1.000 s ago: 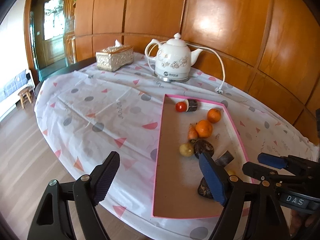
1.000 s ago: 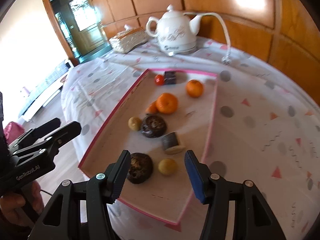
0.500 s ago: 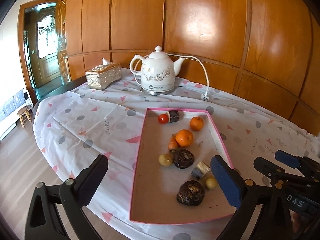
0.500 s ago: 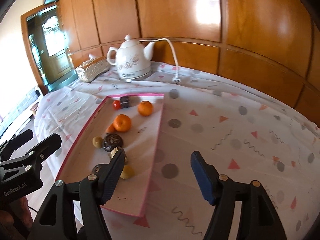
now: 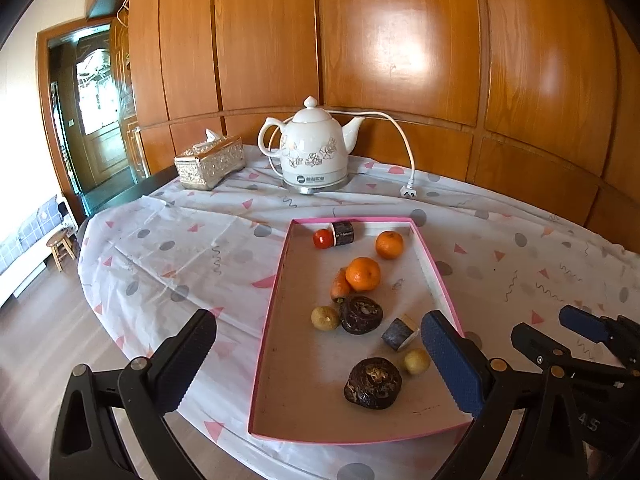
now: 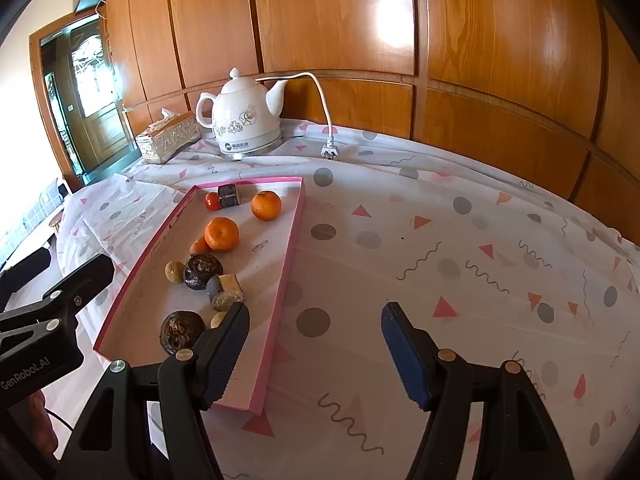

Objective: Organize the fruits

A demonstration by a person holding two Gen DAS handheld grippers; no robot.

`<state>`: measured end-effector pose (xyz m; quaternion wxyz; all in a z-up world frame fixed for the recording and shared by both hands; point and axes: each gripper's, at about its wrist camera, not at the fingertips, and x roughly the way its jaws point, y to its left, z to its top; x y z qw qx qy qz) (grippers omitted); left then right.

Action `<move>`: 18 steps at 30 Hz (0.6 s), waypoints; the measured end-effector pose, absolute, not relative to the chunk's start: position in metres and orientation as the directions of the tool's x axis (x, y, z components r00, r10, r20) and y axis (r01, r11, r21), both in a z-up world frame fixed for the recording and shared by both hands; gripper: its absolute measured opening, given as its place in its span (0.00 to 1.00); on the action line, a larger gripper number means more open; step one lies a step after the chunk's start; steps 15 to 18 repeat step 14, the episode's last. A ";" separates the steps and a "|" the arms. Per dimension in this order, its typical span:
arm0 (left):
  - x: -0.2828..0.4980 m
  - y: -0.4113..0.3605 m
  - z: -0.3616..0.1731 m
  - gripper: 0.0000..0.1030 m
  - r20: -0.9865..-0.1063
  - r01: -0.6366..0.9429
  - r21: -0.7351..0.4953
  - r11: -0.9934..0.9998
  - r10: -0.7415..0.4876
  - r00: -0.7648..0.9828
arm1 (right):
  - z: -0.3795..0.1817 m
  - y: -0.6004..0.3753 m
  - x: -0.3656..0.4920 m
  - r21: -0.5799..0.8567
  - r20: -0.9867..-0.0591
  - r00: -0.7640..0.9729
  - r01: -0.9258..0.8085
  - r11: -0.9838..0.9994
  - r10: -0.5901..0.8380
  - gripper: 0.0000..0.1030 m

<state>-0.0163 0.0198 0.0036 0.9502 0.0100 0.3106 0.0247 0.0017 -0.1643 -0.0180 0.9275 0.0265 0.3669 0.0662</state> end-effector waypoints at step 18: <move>-0.018 0.026 0.002 1.00 -0.583 -0.056 0.022 0.998 0.058 0.810 | -0.021 -0.162 0.001 0.086 -0.684 0.717 -0.102 0.991 0.133 0.67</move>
